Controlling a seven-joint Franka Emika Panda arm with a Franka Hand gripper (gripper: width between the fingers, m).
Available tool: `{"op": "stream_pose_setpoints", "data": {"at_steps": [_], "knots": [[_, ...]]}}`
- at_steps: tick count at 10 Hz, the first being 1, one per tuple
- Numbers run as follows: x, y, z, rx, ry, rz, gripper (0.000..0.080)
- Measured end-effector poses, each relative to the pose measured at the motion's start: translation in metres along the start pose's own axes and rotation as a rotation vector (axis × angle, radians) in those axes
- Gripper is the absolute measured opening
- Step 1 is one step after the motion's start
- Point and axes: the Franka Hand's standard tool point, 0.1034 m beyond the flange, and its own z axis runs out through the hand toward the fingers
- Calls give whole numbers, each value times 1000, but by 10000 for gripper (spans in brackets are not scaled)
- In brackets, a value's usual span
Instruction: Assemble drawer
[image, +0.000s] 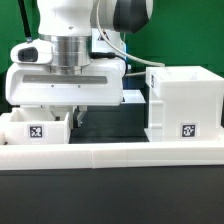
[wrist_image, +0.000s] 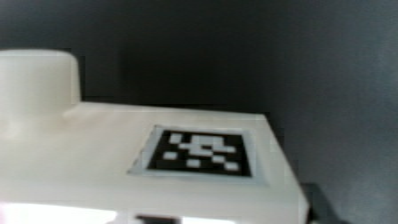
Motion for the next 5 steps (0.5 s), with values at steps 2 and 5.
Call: {"op": "stream_pose_setpoints", "data": {"at_steps": [2,5], "knots": [[1,-6,0,7,-2,-9,42],[1,-6,0,7,-2,-8,42]]}}
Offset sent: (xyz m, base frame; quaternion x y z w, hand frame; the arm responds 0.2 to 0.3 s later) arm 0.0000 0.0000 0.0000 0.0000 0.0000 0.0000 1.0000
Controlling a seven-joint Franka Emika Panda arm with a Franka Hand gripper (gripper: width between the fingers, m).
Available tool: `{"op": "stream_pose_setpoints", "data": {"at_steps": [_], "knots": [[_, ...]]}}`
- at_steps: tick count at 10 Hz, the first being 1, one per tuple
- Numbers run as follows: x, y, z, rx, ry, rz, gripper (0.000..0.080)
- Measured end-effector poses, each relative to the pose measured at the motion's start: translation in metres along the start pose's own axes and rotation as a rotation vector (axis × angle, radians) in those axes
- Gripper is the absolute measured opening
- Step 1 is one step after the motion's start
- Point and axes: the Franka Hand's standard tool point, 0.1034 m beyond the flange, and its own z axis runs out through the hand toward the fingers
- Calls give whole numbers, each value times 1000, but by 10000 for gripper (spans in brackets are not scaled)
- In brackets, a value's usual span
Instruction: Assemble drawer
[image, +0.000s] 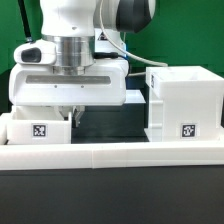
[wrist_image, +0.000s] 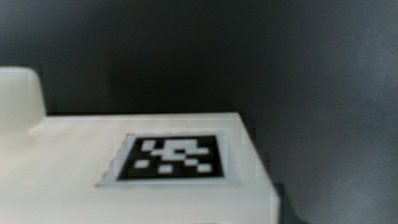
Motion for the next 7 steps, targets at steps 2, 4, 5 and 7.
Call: {"op": "stream_pose_setpoints", "data": {"at_steps": [2,4,5,7], "knots": [[0,0,0,0,0,0,42],[1,-8,-6,-1,6,-30,42],[4,-15,-14,2,10,-60,42],[8,-21,-24,11,14,-68,42]]}}
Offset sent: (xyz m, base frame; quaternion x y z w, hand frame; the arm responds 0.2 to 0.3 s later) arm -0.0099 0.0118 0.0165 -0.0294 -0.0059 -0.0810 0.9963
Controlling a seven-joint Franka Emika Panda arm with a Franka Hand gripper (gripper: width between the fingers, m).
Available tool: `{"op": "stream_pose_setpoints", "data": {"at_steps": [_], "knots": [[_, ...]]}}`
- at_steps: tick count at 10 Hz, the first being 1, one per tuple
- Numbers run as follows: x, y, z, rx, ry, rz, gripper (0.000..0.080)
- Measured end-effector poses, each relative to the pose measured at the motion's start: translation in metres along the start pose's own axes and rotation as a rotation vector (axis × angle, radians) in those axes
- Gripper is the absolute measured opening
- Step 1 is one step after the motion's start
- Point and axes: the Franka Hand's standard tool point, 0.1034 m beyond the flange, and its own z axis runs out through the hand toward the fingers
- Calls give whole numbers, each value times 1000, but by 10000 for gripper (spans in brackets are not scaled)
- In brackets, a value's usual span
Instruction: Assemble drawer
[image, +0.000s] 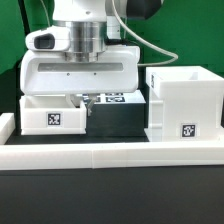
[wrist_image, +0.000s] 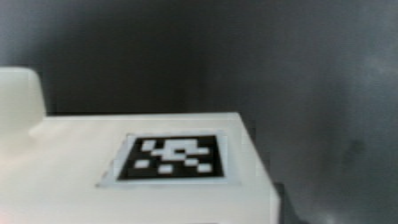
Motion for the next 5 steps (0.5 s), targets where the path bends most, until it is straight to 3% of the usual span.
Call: {"op": "stream_pose_setpoints", "data": {"at_steps": [5], "knots": [[-2,1,4,-2,-7,-67,42]]}}
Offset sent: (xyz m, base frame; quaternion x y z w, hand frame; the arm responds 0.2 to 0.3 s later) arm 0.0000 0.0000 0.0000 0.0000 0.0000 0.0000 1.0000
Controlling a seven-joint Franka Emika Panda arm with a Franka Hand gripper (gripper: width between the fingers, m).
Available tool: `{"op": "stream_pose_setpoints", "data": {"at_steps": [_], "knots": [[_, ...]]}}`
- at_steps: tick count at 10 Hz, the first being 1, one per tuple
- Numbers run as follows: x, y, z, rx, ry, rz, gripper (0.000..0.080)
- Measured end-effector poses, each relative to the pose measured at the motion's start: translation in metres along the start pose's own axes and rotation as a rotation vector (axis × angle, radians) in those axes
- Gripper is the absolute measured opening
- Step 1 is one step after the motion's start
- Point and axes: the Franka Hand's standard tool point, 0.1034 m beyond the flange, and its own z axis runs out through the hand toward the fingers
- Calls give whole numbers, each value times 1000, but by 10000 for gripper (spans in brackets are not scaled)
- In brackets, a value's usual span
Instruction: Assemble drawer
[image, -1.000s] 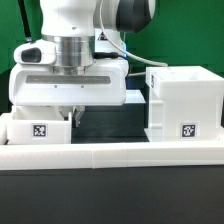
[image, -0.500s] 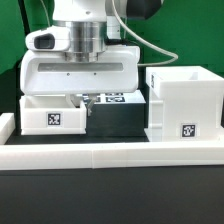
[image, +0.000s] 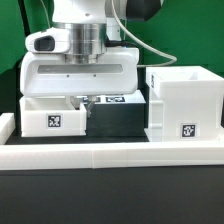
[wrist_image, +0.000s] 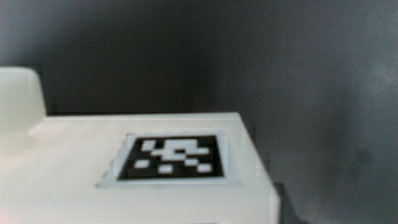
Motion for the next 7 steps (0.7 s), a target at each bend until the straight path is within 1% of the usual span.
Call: {"op": "stream_pose_setpoints", "data": {"at_steps": [1,2,6,7], "knots": [[0,1,-1,4,-4,-102,42],[2,2,-2,4,-2,-126,42],[0,4,0,3,-6,-360,42],[0,3,0,-1,-10,-422,42]]}}
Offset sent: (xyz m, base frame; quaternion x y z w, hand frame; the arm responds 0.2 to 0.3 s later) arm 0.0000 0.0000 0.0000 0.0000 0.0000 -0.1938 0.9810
